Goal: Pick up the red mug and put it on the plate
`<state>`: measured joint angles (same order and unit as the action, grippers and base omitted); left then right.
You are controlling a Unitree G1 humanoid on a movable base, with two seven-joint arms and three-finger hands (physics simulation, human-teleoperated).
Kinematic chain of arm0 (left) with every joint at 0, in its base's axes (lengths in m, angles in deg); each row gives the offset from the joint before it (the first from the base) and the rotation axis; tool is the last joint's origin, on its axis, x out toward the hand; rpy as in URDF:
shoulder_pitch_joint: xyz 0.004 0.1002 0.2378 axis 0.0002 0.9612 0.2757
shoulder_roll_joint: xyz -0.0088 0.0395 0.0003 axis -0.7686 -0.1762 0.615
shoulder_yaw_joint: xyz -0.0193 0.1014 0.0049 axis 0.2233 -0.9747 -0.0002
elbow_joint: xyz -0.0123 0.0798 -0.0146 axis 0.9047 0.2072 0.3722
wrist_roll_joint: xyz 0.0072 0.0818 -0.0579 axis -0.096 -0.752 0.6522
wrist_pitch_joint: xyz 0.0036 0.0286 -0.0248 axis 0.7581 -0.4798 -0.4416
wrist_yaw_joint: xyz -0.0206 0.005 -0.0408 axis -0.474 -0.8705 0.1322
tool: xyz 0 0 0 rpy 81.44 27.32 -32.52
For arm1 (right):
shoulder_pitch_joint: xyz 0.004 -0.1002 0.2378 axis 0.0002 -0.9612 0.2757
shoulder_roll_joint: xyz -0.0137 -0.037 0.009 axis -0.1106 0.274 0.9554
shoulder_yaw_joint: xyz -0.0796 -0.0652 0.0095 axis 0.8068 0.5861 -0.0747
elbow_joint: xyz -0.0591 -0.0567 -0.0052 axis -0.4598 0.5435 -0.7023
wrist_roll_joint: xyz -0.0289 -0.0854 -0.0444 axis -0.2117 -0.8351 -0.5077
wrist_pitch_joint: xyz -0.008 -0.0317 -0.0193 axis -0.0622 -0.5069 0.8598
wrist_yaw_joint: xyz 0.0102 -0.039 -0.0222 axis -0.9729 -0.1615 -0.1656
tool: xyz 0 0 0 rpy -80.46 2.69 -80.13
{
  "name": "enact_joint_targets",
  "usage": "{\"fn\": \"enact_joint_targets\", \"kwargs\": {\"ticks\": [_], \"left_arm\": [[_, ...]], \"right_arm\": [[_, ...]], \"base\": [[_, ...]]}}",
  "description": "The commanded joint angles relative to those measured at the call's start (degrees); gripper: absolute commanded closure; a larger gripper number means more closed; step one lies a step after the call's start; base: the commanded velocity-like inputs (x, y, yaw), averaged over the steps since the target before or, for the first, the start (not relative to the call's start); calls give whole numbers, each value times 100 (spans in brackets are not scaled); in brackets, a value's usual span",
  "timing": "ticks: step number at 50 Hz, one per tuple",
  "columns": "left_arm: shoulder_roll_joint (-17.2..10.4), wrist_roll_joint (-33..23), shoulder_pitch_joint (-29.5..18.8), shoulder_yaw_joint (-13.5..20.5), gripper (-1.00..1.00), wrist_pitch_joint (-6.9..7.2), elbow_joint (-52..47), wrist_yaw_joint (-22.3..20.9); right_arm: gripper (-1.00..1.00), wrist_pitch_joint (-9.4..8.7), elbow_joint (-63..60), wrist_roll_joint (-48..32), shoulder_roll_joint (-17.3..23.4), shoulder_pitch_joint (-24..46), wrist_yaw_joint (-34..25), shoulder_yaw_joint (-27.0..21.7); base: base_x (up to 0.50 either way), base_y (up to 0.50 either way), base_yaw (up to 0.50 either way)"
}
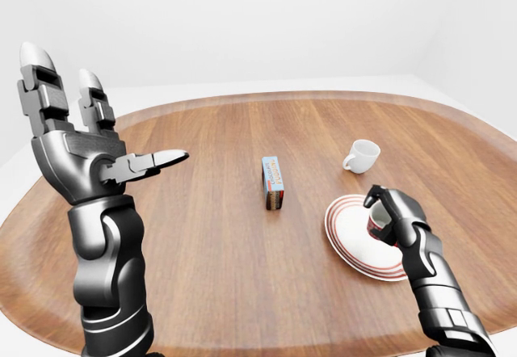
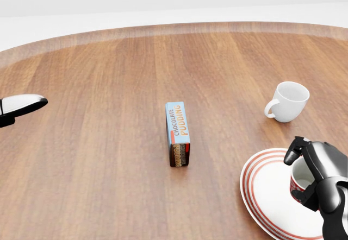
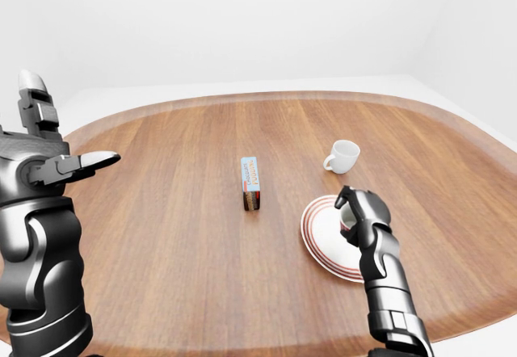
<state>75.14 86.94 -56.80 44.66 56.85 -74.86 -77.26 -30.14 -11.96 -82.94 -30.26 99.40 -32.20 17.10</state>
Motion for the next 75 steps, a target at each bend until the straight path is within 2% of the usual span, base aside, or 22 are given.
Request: {"fn": "enact_joint_targets", "kwargs": {"ticks": [1, 16, 53, 59, 62, 65, 70, 73, 75], "left_arm": [[-6, 9, 7, 15, -100, 0, -3, -8], [0, 28, 12, 14, -100, 0, -32, 0], [-13, 6, 26, 34, -100, 0, 20, -38], [-17, 12, 19, 29, -100, 0, -6, -24], [-11, 5, 37, 28, -100, 0, 9, -35], [-17, 16, 30, 40, -100, 0, 0, -32], [-16, -2, 50, 37, -100, 0, 27, -48], [-16, -7, 33, 35, -100, 0, 48, -48], [-15, -26, 35, 27, -100, 0, 80, -58]], "right_arm": [[100, 0, 202, 521, 18, 45, 779, 64], [100, 0, 1184, 804, 35, 331, 1293, 215], [100, 0, 1829, 1008, 92, 610, 1775, 346], [100, 58, 1954, 1067, 84, 644, 1812, 375], [100, 197, 2228, 1098, 67, 704, 1946, 423], [100, 228, 2322, 1109, 72, 733, 1982, 451], [100, 216, 2332, 1118, 89, 739, 1994, 467], [99, 127, 2186, 1094, 113, 696, 1945, 461], [15, 94, 2099, 1083, 104, 653, 1927, 450]], "base": [[0, 0, 0], [0, 0, 0], [0, 0, 0], [0, 0, 0], [0, 0, 0], [0, 0, 0], [0, 0, 0], [0, 0, 0], [0, 0, 0]]}}
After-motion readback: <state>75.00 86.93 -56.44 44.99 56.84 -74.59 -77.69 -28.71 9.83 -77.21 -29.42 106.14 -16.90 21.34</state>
